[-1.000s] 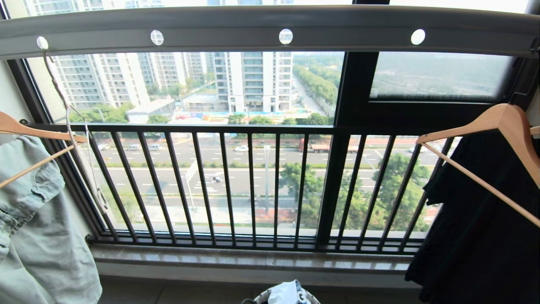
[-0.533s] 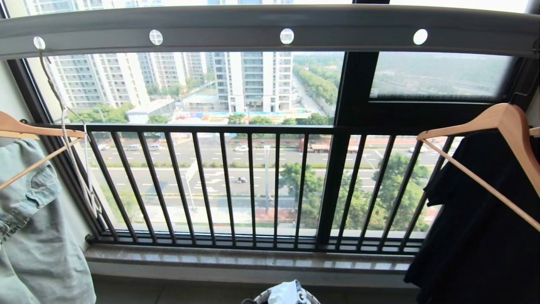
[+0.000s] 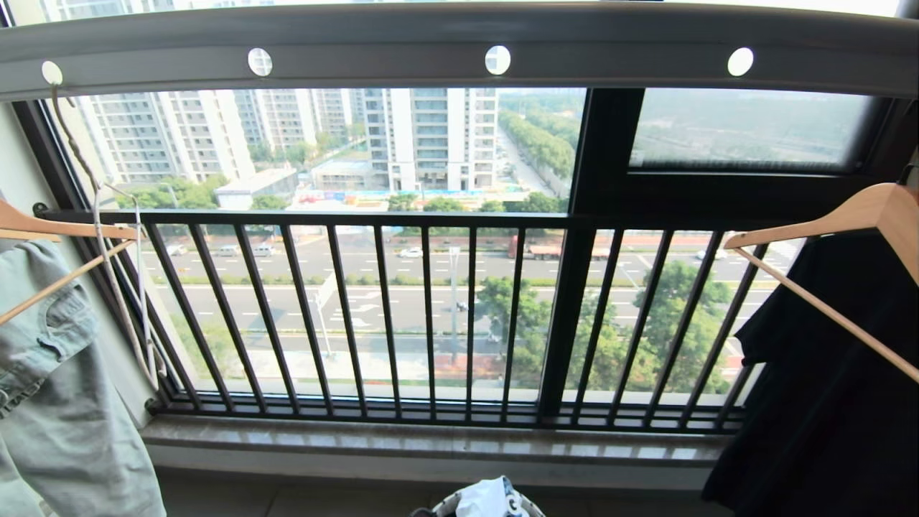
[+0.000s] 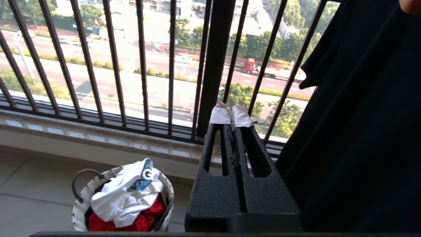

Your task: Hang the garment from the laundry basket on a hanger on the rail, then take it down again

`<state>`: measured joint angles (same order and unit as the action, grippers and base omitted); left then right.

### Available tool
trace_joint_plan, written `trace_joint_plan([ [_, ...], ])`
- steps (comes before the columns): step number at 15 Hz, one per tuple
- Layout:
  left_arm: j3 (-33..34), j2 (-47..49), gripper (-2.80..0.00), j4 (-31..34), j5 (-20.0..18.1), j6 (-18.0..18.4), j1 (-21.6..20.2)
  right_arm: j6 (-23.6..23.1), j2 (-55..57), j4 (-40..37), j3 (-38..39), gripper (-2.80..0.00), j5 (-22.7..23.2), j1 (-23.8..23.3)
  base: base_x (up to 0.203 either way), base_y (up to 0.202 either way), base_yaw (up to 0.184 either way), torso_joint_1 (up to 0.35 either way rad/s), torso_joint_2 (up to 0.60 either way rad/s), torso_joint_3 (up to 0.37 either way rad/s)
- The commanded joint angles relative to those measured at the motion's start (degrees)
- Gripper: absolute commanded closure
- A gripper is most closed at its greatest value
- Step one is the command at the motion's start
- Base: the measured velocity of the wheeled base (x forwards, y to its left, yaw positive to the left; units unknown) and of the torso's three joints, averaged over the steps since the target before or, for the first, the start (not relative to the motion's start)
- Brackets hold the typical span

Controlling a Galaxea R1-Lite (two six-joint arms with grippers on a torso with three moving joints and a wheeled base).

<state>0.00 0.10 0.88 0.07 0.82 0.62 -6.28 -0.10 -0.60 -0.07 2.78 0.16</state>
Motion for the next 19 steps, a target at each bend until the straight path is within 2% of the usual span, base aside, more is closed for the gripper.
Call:
trace_joint_plan([
  [1, 0.00, -0.01, 0.00, 0.00, 0.01, -0.03, -0.01, -0.05, 0.10, -0.02, -0.01, 0.00, 0.03, 0.02, 0.000, 0.000, 0.000, 0.000, 0.00, 0.000],
  [19, 0.00, -0.01, 0.00, -0.07, 0.01, -0.03, -0.01, 0.39, 0.10, 0.06, -0.01, 0.00, 0.03, 0.02, 0.000, 0.000, 0.000, 0.000, 0.00, 0.000],
])
